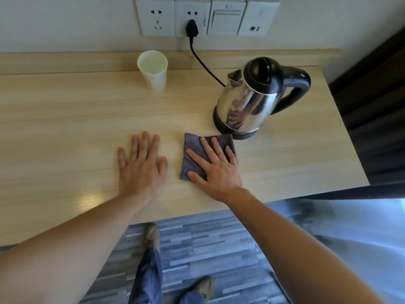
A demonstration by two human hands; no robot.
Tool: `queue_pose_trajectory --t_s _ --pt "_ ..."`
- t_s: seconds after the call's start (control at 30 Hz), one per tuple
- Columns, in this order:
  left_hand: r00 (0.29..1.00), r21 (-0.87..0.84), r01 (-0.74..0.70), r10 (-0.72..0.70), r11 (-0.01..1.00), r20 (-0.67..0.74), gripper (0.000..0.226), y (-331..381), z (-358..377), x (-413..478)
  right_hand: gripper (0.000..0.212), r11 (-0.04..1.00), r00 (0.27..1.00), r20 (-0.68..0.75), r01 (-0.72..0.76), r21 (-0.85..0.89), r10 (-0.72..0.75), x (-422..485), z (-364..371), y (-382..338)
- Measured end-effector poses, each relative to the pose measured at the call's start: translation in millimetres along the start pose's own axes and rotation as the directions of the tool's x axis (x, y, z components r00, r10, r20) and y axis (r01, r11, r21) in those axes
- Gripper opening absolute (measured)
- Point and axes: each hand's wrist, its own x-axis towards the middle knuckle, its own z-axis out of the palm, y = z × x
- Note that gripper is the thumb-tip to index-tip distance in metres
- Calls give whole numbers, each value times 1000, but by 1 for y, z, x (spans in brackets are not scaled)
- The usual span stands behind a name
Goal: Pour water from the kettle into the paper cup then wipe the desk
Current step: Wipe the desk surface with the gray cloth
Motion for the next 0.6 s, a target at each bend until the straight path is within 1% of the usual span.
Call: queue_pose_trajectory --t_s 0.13,0.27,0.37,0.43,0.47,0.5,0.53,0.57,0.6 --pt "1000 8 4 -4 1000 1 65 -1 0 -1 58 999 1000 -31 -5 45 6 -40 10 7" --pt "999 27 -1 0 1000 39 65 1 -1 1 51 995 992 -124 10 97 2 -76 24 13" --pt "995 9 16 -17 1000 98 65 2 -6 2 47 972 985 -172 34 234 7 -102 33 18" --pt "996 -19 19 -17 1000 92 64 16 -13 -3 43 921 986 -160 31 388 35 -116 28 19" --pt "997 -28 -3 5 1000 83 64 28 -16 -8 38 868 990 -123 -4 496 75 -123 20 20" --pt "996 -38 -42 45 998 74 63 41 -16 -13 30 779 990 -49 -74 622 133 -130 11 22" --pt "994 -48 -83 87 995 73 64 55 -15 -18 22 635 983 58 -157 756 174 -137 -1 23" --pt "990 -58 -111 116 992 81 64 66 -12 -21 21 466 968 141 -225 856 209 -142 -12 27" --pt "987 -66 -123 129 990 94 65 75 -9 -23 29 341 949 172 -258 904 263 -147 -22 32"
